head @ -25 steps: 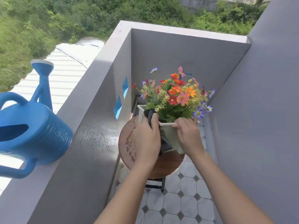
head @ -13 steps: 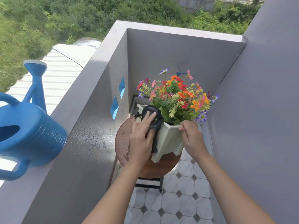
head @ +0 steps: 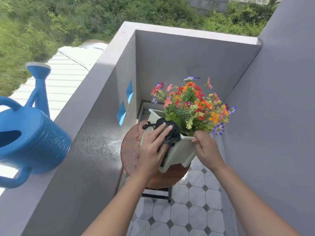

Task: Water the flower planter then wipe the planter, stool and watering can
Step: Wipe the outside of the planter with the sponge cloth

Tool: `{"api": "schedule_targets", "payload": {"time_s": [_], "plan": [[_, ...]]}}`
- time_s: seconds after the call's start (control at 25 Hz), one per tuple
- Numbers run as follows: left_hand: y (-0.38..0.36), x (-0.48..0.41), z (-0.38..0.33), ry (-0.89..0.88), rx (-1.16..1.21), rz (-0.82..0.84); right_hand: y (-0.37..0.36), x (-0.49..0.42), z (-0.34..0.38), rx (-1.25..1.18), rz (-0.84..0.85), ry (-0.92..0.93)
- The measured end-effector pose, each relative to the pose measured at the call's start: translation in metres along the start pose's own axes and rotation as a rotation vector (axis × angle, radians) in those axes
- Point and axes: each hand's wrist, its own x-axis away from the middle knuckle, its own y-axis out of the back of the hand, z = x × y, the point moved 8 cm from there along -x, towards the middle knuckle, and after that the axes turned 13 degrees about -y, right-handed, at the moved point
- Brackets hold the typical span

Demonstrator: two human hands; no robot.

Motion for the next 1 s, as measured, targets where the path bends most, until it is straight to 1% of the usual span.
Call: {"api": "schedule_targets", "payload": {"time_s": [0.04,0.16,0.2,0.24,0.36,0.44,0.48,0.6,0.64,0.68,0.72,0.76,0.84,0.88,0.92,0.96,1.0], "plan": [[0.000,-0.005,0.013,0.084,-0.019,-0.012,-0.001,0.001,0.001,0.004,-0.005,0.009],[0.005,-0.005,0.067,0.561,-0.100,-0.049,-0.002,0.000,0.007,-0.001,-0.023,0.013],[0.006,0.003,0.077,0.669,-0.132,-0.052,-0.002,0.000,0.008,-0.004,-0.029,0.014],[0.006,0.015,0.082,0.734,-0.158,-0.068,-0.002,-0.001,0.009,-0.007,-0.031,0.014],[0.007,0.050,0.070,0.778,-0.147,-0.163,-0.005,-0.005,0.014,0.006,-0.026,0.034],[0.002,0.061,0.057,0.747,-0.079,-0.164,-0.006,-0.010,0.013,0.014,-0.018,0.026],[0.003,0.057,0.050,0.658,-0.053,-0.159,-0.006,-0.012,0.013,0.014,-0.016,0.021],[0.009,0.027,0.016,0.257,-0.008,-0.138,-0.006,-0.015,0.013,0.030,-0.009,0.028],[0.011,0.020,0.011,0.178,-0.013,-0.139,-0.007,-0.015,0.016,0.038,-0.003,0.039],[0.012,0.013,0.012,0.176,-0.025,-0.152,-0.007,-0.014,0.018,0.045,0.000,0.053],[0.014,0.007,0.020,0.245,-0.039,-0.174,-0.008,-0.013,0.020,0.049,0.002,0.067],[0.016,0.005,0.033,0.375,-0.064,-0.195,-0.008,-0.011,0.021,0.050,0.006,0.077],[0.016,0.017,0.071,0.712,-0.101,-0.189,-0.009,-0.008,0.022,0.046,0.016,0.089],[0.014,0.029,0.086,0.848,-0.102,-0.179,-0.010,-0.008,0.022,0.047,0.021,0.091],[0.014,0.040,0.092,0.935,-0.096,-0.182,-0.011,-0.008,0.023,0.049,0.027,0.094],[0.014,0.048,0.089,0.974,-0.087,-0.201,-0.012,-0.009,0.024,0.049,0.031,0.103],[0.014,0.052,0.078,0.944,-0.084,-0.241,-0.012,-0.011,0.025,0.050,0.031,0.113]]}}
